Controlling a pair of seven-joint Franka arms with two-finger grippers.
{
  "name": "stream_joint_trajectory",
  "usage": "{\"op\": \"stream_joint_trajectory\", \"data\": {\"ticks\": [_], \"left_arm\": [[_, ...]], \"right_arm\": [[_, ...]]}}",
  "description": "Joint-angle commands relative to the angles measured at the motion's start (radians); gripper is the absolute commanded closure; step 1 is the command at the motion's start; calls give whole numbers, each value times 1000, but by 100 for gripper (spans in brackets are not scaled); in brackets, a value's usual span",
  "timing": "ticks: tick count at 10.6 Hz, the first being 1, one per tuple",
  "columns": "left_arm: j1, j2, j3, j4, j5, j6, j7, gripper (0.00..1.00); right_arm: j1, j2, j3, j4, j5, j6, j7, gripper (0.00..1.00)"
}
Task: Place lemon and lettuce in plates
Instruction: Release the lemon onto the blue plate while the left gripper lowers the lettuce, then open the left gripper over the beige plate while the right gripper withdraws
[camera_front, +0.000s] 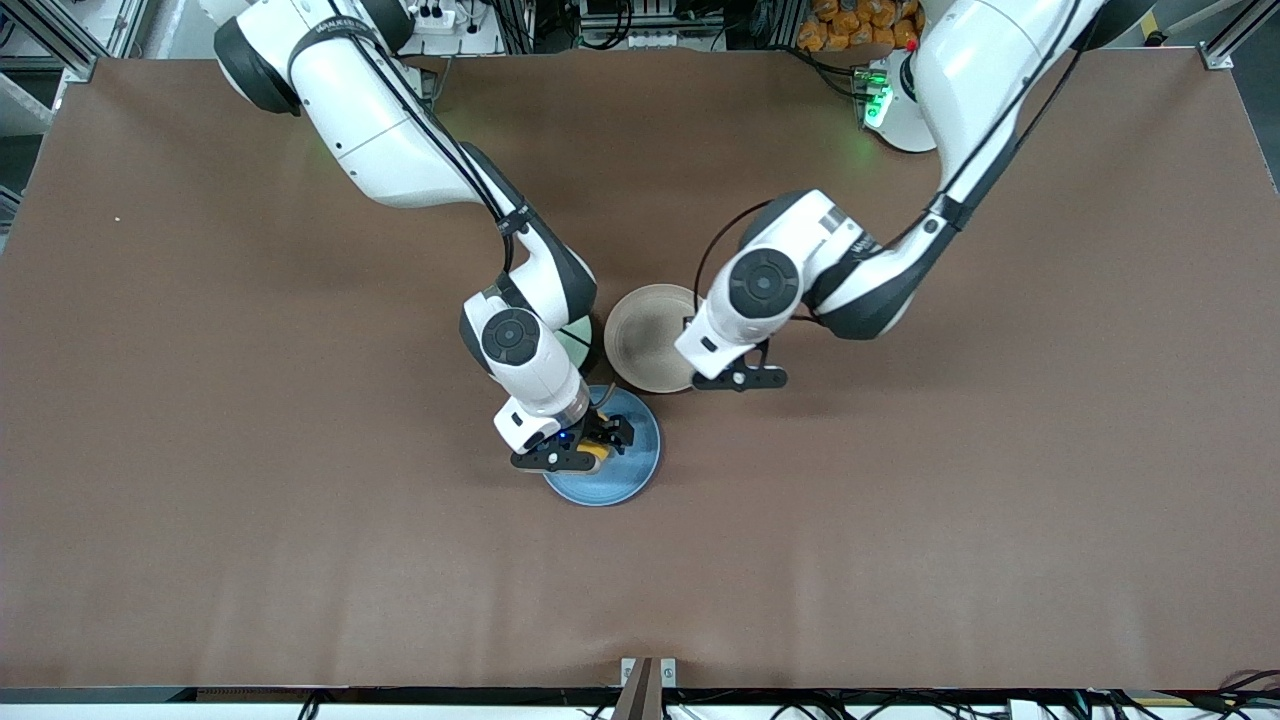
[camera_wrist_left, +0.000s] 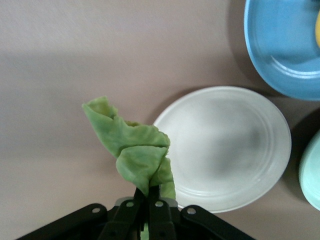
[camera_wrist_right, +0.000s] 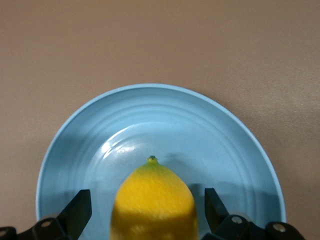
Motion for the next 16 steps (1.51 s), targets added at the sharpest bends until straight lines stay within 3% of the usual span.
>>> {"op": "stream_joint_trajectory", "data": {"ticks": [1, 5, 6, 7, 9, 12, 14, 16], "left_arm": [[-54, 30, 8, -2, -17, 29, -57, 100], [-92, 58, 11, -2, -19, 40, -58, 100], [-92, 64, 11, -2, -19, 40, -58, 78], [-103, 67, 11, -2, -4, 40, -51, 2], [-138, 69, 22, -2, -5, 41, -55, 0], [-118, 48, 23, 13, -5, 40, -63, 0], [-98, 22, 86, 48, -2, 40, -109, 0], [-103, -9, 182, 58, -2, 40, -129, 0]], "right_arm": [[-3, -4, 3, 107, 39, -206, 16, 0], [-49, -44, 4, 187, 35, -372, -25, 0], [-82, -85, 6, 180, 42, -392, -74, 0], [-110, -131, 6, 166, 44, -461, -140, 0], [-182, -228, 5, 119, 44, -597, -288, 0], [-273, -421, 5, -90, 44, -604, -479, 0], [-323, -513, 3, -190, 44, -619, -556, 0], [-368, -581, 1, -213, 44, -740, -618, 0]]}}
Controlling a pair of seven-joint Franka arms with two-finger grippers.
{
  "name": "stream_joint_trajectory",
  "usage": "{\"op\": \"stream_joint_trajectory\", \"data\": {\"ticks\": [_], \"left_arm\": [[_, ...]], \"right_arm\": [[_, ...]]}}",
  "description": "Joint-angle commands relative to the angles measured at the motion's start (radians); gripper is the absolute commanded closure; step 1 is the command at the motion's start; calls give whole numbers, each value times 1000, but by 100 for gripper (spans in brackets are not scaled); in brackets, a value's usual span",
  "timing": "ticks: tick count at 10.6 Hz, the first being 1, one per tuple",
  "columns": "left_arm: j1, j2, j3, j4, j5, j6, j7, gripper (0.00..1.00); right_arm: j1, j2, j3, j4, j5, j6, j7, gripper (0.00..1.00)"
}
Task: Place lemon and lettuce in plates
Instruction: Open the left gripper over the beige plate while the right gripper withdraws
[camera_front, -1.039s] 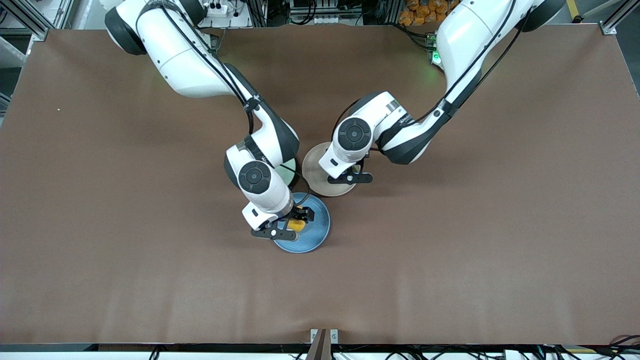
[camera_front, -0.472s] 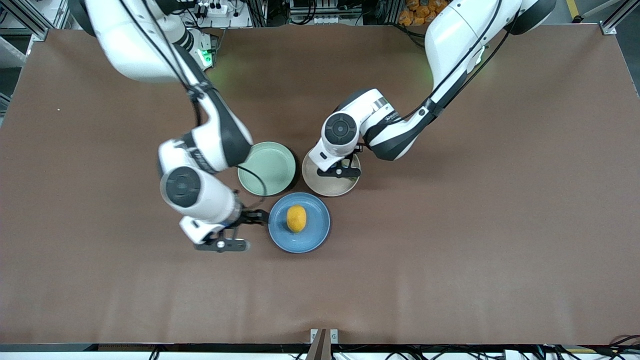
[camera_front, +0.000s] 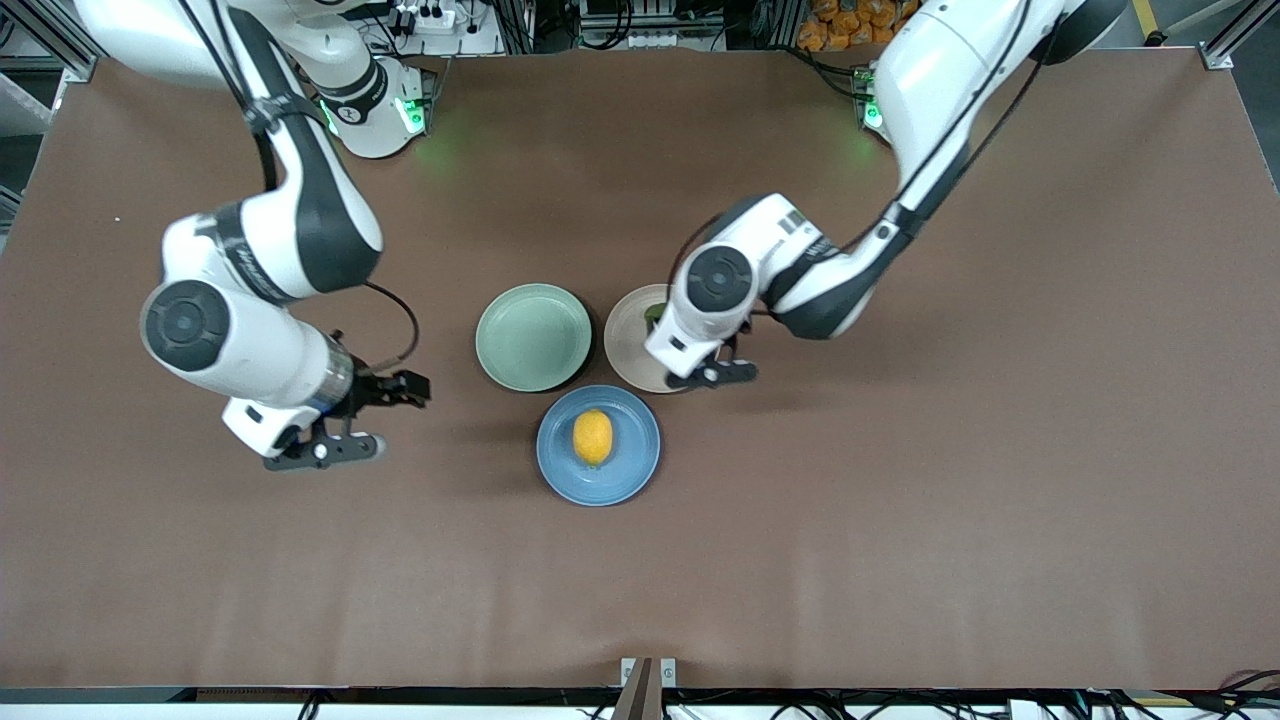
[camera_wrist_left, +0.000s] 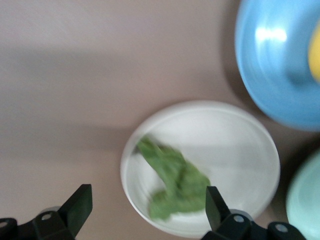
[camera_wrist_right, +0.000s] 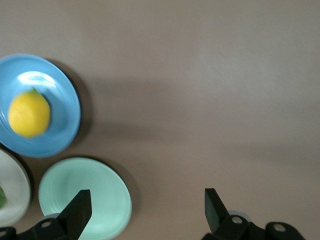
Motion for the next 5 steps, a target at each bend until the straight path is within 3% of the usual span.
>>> {"op": "stream_joint_trajectory", "data": {"ticks": [1, 5], "left_arm": [[-9, -45, 101, 2, -2, -3, -40, 0], [-1, -44, 203, 40, 45, -3, -16, 0]], "right_arm": [[-56, -121, 0, -80, 14, -110, -82, 0], [-65, -210, -103, -67, 3, -225, -190, 0]]}}
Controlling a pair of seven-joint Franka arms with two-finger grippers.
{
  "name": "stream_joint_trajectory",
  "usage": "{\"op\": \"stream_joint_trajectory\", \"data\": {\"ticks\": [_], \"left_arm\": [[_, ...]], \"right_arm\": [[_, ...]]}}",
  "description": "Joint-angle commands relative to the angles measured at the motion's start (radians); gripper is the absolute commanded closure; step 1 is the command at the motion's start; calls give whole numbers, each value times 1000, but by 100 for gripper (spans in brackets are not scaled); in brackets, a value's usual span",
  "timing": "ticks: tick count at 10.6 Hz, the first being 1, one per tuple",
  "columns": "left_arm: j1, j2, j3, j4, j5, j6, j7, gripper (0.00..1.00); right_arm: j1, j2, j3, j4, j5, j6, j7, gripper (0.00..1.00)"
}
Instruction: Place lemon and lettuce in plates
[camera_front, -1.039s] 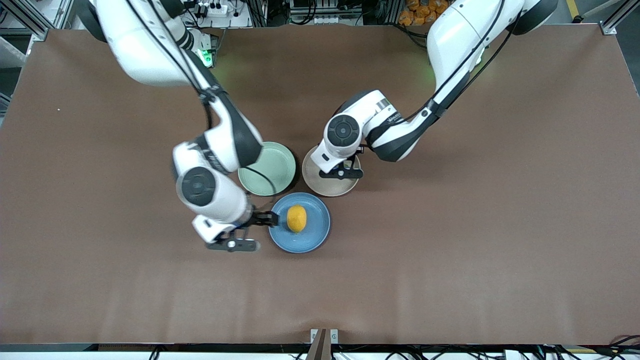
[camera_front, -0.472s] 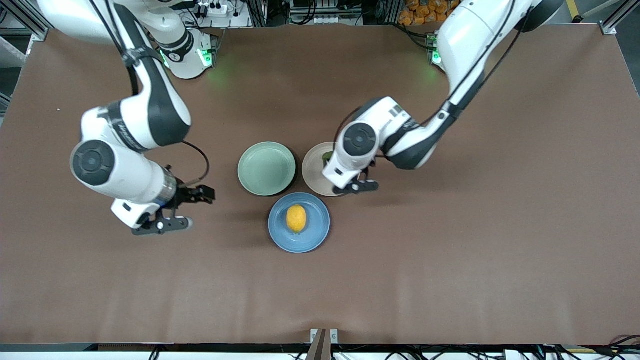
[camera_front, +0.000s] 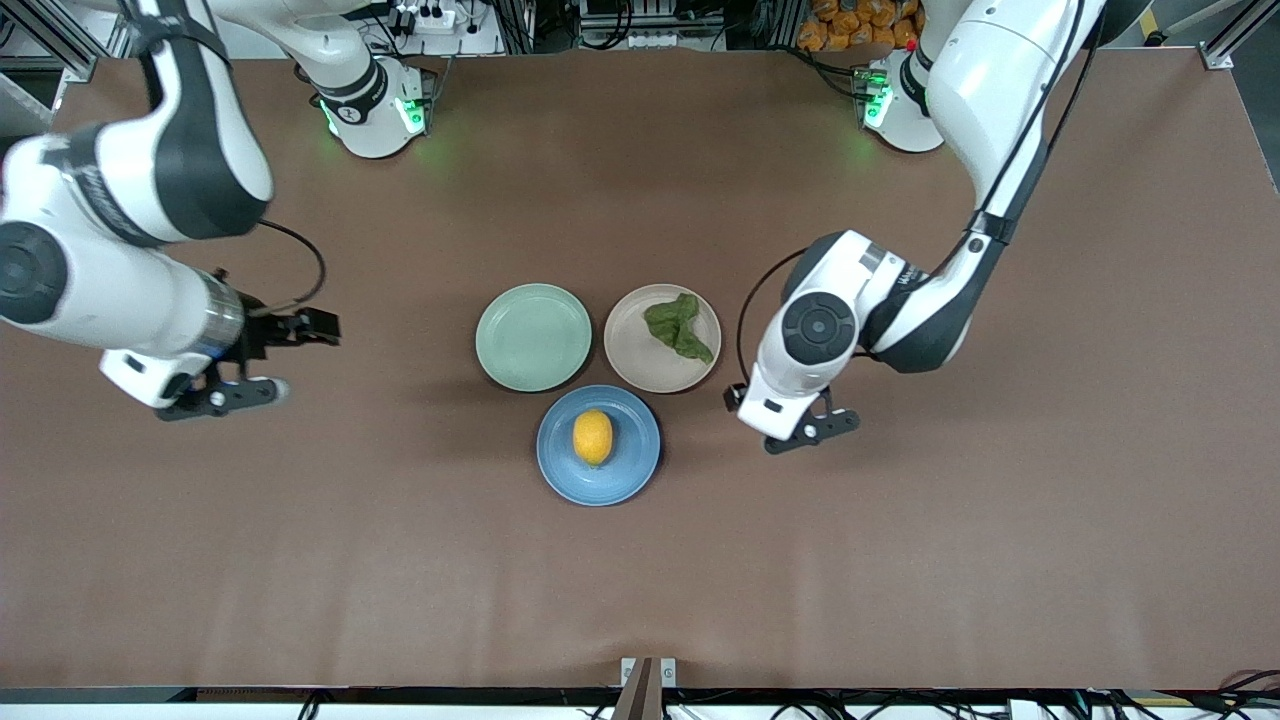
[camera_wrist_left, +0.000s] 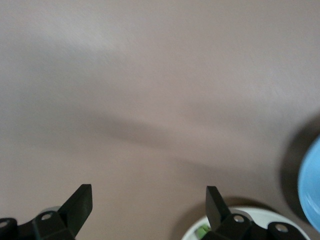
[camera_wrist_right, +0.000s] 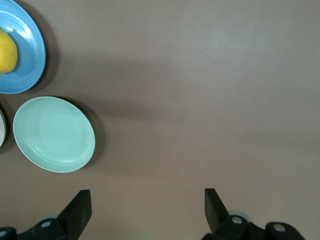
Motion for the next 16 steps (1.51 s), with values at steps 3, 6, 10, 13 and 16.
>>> {"op": "stream_joint_trajectory", "data": {"ticks": [3, 6, 10, 13, 16], "left_arm": [[22, -28, 51, -7, 65, -15, 57, 0], [68, -43, 48, -21, 65, -127, 134, 0], [170, -213, 48, -213, -6, -135, 367, 0], [171, -412, 131, -422, -97, -135, 574, 0], [182, -543, 139, -471, -125, -123, 631, 0]], "right_arm": [[-21, -103, -83, -18, -2, -49, -66, 0], [-41, -153, -100, -20, -1, -73, -63, 0], [-86, -206, -97, 28, -2, -100, -59, 0], [-97, -206, -100, 91, -19, -165, -59, 0], [-97, -212, -100, 97, -37, -178, -59, 0]]}}
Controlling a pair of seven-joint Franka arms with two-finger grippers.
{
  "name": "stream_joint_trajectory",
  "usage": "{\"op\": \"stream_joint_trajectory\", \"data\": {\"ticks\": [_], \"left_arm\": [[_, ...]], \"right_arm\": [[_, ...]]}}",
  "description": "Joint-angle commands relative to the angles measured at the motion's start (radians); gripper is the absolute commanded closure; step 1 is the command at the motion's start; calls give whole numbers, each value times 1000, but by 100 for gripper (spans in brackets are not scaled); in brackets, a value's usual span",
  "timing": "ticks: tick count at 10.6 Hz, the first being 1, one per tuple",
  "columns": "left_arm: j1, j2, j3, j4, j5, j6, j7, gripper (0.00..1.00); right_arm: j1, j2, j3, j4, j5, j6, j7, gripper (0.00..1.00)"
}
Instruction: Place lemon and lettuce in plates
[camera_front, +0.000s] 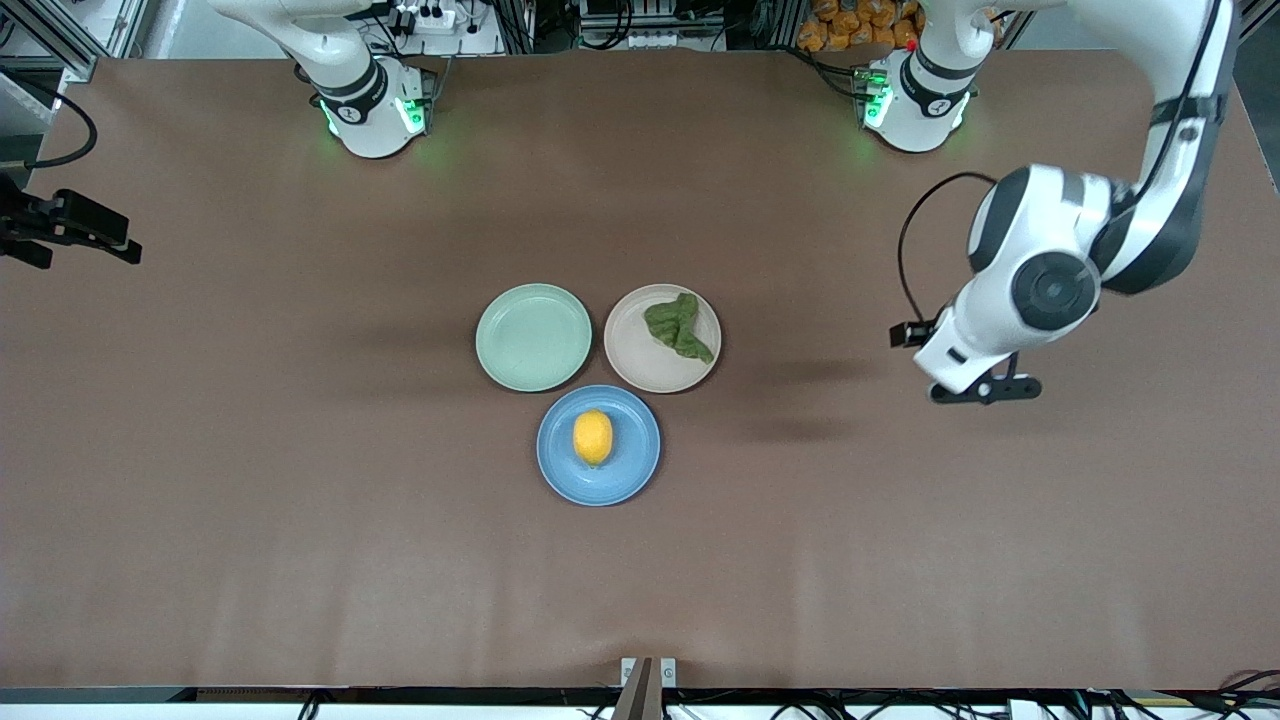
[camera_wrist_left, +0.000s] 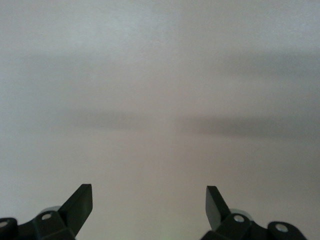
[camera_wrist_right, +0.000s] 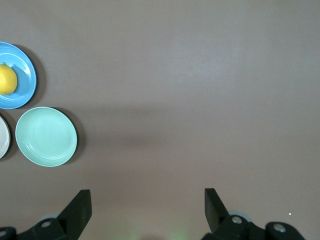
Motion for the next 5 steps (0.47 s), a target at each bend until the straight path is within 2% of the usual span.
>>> {"op": "stream_joint_trajectory", "data": {"ticks": [1, 3, 5], "left_arm": [[3, -114, 5, -46, -51, 44, 34, 0], [-9, -177, 59, -7, -96, 55, 34, 0], [-7, -205, 60, 71, -92, 37, 34, 0]], "right_arm": [[-7, -9, 10, 10, -34, -18, -4, 0], [-7, -21, 13, 13, -35, -18, -4, 0], [-6, -21, 13, 13, -36, -8, -2, 0]]}}
